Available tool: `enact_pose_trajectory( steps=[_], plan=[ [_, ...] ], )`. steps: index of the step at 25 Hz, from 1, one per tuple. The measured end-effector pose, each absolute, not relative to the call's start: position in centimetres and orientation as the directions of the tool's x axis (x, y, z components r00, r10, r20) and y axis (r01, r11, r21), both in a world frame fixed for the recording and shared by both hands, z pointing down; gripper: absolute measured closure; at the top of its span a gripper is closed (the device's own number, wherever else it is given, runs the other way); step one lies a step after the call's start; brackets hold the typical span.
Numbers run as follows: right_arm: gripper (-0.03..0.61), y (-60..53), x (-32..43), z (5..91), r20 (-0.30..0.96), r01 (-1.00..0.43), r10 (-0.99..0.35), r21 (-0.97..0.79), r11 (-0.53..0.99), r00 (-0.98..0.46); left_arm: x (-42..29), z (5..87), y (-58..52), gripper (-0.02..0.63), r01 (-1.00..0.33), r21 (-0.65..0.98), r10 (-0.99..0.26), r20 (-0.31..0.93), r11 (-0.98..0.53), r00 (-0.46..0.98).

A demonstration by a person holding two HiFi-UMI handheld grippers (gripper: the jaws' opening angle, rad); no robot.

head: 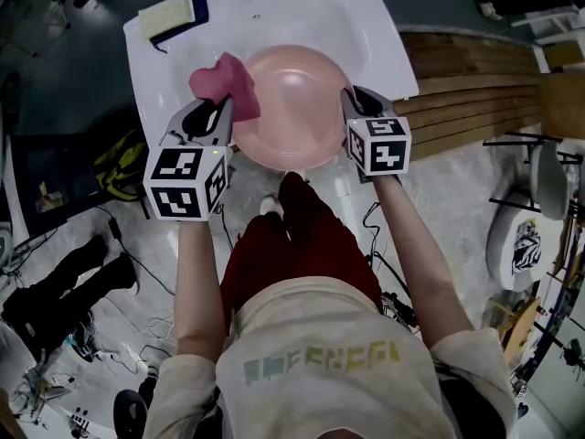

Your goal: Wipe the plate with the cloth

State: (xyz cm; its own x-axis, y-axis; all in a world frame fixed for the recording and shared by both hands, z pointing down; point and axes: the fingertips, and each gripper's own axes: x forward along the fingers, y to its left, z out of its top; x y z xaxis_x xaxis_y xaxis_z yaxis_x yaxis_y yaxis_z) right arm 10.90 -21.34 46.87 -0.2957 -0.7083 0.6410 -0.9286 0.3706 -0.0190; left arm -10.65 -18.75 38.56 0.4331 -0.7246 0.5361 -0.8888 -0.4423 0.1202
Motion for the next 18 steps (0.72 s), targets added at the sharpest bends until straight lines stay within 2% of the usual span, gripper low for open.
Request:
enact_pose_trajectory(
  steps=[18],
  plan=[
    [0.517, -20.9, 11.4, 45.5, 0.562, -0.943, -0.769, -0.061, 0.328, -0.304, -10.4, 38.7, -18.9, 0.552, -0.881, 0.194, -0.744, 0.477, -0.431, 0.468]
  ],
)
